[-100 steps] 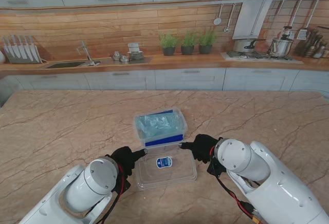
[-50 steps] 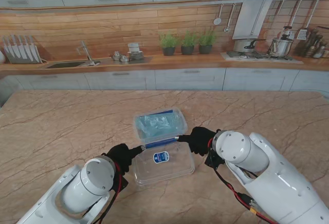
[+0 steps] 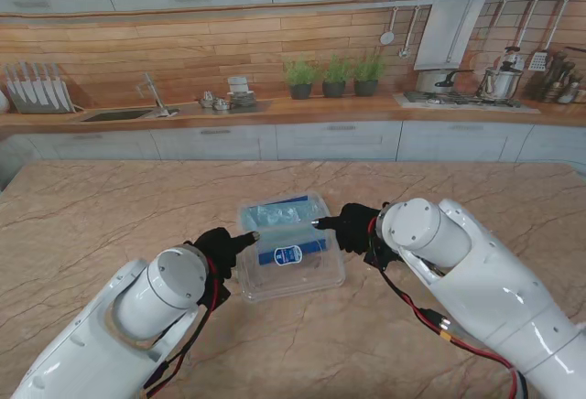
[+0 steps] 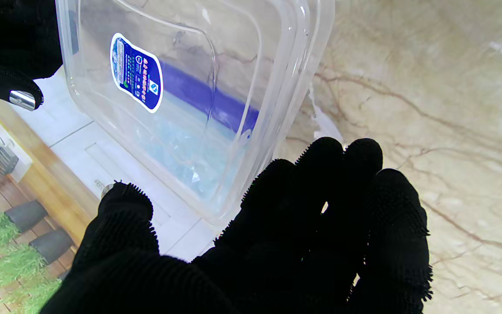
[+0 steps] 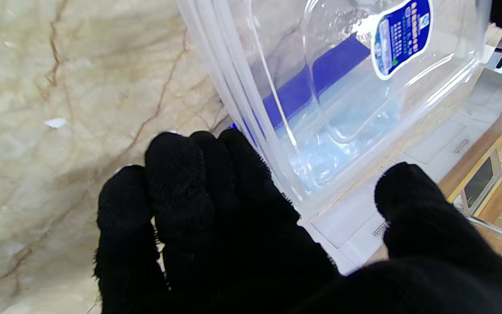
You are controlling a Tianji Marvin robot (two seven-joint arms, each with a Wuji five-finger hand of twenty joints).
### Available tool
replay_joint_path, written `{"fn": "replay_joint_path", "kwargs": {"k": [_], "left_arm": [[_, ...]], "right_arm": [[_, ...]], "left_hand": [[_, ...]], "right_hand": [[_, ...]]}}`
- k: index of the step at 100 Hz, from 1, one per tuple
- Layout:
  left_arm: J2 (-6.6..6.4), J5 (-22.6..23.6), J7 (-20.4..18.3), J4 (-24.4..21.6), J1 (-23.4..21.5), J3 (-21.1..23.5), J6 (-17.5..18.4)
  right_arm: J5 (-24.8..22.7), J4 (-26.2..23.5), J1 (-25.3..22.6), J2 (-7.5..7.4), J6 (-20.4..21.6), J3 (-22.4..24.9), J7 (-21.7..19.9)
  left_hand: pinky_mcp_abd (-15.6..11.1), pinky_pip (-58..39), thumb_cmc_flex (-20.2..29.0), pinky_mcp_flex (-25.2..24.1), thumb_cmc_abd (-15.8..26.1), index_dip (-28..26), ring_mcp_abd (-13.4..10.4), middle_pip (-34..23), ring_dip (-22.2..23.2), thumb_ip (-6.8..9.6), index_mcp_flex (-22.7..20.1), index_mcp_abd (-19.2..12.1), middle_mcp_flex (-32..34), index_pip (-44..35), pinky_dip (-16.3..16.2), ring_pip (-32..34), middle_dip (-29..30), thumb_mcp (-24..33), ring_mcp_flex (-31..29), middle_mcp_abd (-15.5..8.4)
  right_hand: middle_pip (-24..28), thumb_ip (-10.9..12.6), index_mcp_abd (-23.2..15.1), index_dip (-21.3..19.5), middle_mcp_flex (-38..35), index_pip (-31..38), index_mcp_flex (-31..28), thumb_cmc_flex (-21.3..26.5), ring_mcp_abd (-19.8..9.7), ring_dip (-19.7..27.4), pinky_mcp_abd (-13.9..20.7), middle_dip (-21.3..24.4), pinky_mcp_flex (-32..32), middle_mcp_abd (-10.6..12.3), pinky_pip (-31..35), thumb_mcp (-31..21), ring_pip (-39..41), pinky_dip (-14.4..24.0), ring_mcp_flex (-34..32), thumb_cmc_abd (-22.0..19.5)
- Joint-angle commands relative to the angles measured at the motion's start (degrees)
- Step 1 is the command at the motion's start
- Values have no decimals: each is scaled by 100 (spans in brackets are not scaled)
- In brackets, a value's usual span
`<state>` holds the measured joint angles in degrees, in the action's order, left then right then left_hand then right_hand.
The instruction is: Fold the bubble film and place it into the plastic crate
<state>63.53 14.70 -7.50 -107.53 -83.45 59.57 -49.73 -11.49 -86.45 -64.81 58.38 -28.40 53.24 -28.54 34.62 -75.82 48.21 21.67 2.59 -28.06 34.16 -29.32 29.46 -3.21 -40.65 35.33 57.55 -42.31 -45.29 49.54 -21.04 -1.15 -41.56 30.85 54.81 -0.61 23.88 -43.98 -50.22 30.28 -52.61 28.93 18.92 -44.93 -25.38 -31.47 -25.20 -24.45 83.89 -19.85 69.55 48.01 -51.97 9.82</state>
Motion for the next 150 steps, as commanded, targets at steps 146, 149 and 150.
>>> {"fn": "replay_joint_path", "kwargs": {"k": [146, 149, 150], "left_arm": [[550, -739, 50, 2305, 2025, -613, -17], [554, -744, 55, 2332, 2032, -610, -21], [556, -744, 59, 2343, 2035, -609, -22]], "right_arm": [[1319, 4310, 2992, 1546, 942, -1916, -160], [1306, 4338, 2994, 1553, 934, -1918, -147], [1301, 4349, 2995, 1557, 932, -1918, -140]], "left_hand": [[-66, 78, 139, 66, -41, -154, -23, 118, -53, 119, -251, -1593, -142, -214, 116, -17, 7, -15, -67, -613], [-67, 87, 136, 54, -39, -147, -25, 122, -55, 119, -240, -1598, -153, -201, 120, -24, 8, -17, -54, -601], [-67, 89, 135, 52, -38, -145, -26, 120, -56, 119, -237, -1596, -149, -198, 121, -27, 7, -17, -48, -596]], "right_hand": [[414, 272, -1526, 262, -51, -487, 242, 34, 128, -84, 935, -135, 39, -274, 719, 29, 225, 131, -64, -103], [414, 271, -1536, 282, -48, -522, 297, 28, 125, -83, 936, -135, 39, -264, 719, 27, 222, 130, -59, -100], [415, 271, -1535, 290, -49, -535, 316, 28, 125, -83, 936, -135, 39, -263, 719, 25, 222, 129, -59, -98]]}}
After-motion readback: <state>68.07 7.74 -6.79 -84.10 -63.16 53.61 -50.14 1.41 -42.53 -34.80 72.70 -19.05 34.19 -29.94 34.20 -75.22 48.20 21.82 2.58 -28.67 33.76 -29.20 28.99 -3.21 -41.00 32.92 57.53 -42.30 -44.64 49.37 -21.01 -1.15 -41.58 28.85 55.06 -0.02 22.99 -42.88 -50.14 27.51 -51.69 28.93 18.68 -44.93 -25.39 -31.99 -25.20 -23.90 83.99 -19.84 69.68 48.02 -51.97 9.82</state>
